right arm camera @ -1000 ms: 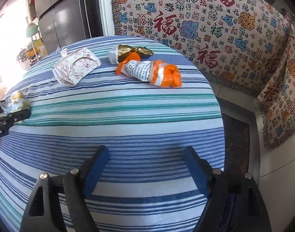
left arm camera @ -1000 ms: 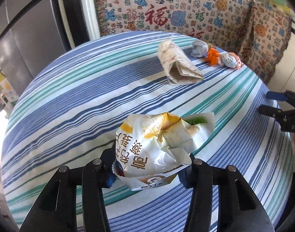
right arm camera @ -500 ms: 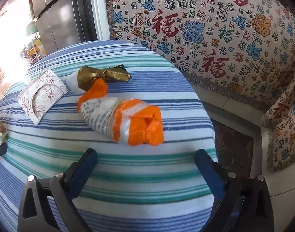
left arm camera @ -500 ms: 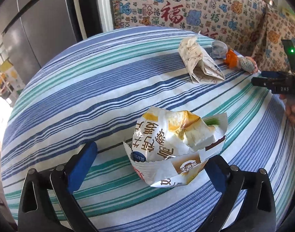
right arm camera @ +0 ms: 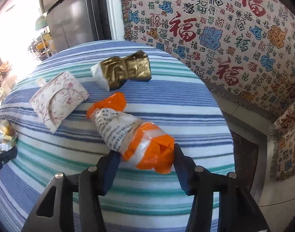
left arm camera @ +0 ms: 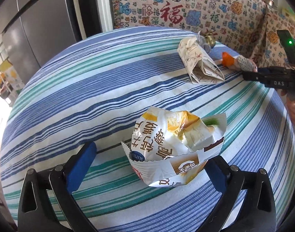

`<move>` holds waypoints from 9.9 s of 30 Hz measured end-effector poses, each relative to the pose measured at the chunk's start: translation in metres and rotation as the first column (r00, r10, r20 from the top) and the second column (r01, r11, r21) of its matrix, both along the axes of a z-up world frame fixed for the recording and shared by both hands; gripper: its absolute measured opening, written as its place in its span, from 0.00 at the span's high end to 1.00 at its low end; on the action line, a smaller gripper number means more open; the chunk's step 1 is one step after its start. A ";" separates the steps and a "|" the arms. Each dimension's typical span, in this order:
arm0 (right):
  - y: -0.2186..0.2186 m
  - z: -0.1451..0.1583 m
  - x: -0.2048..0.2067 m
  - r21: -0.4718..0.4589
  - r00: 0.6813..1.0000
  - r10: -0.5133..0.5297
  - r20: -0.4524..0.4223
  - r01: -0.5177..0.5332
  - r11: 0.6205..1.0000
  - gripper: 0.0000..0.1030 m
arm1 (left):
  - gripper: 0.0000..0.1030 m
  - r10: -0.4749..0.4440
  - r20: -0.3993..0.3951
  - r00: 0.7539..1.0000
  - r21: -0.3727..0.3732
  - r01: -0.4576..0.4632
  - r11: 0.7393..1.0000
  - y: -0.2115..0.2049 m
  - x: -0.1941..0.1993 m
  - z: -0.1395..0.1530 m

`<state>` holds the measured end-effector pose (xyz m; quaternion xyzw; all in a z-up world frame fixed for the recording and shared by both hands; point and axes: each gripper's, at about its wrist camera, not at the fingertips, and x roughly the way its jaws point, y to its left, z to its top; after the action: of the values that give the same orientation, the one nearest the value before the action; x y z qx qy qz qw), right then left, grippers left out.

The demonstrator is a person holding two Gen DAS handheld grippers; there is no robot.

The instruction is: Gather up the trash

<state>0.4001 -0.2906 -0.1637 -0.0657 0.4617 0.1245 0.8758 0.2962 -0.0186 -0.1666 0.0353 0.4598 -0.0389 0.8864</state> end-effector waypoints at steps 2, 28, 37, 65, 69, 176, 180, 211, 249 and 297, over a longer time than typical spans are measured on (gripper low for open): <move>0.010 0.004 -0.020 0.015 0.998 0.025 -0.049 -0.024 1.000 0.47 | 0.01 0.000 0.000 1.000 0.000 0.000 1.000 0.000 0.000 0.000; 0.079 0.009 -0.083 -0.034 0.981 0.184 0.059 -0.182 0.983 0.33 | 0.00 -0.030 -0.001 1.000 0.005 0.030 1.000 0.013 -0.009 0.001; 0.069 0.001 -0.088 0.117 0.991 -0.108 -0.075 0.116 0.986 0.29 | 0.00 -0.031 -0.006 0.999 0.007 0.031 0.999 0.015 -0.011 0.001; 0.048 0.025 -0.099 0.067 0.997 -0.067 0.024 0.065 0.996 0.58 | 0.55 -0.109 0.036 0.993 -0.065 0.111 0.992 0.004 -0.010 0.013; 0.031 0.047 -0.119 0.087 0.994 -0.088 0.070 0.081 0.993 0.58 | 0.57 -0.087 0.056 0.995 -0.141 0.095 0.986 0.006 -0.021 0.028; -0.159 0.072 -0.230 0.025 0.892 -0.343 0.294 0.352 0.936 0.37 | 0.11 -0.311 0.074 0.948 -0.127 0.318 0.940 -0.202 -0.070 0.057; -0.092 0.058 -0.209 0.064 0.934 -0.242 0.262 0.233 0.970 0.36 | 0.11 -0.194 0.088 0.977 -0.040 0.198 0.979 -0.143 -0.054 0.043; 0.031 -0.010 -0.136 0.003 0.997 -0.033 0.073 0.033 0.999 0.30 | 0.37 -0.074 0.054 0.996 -0.018 0.075 0.997 -0.076 0.111 0.000; 0.074 0.008 0.085 0.114 0.955 -0.297 -0.019 0.297 0.948 0.69 | 0.36 0.101 0.059 0.993 -0.048 -0.098 0.994 0.048 0.070 0.006; -0.022 0.002 -0.128 -0.006 0.952 -0.307 -0.008 0.307 0.952 0.06 | 0.00 0.103 -0.002 0.995 0.005 -0.103 0.995 0.053 -0.010 0.002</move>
<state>0.2719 -0.3128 -0.1620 0.0051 0.4703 -0.0139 0.8824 0.2864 0.0348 -0.1643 0.0139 0.4620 0.0078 0.8867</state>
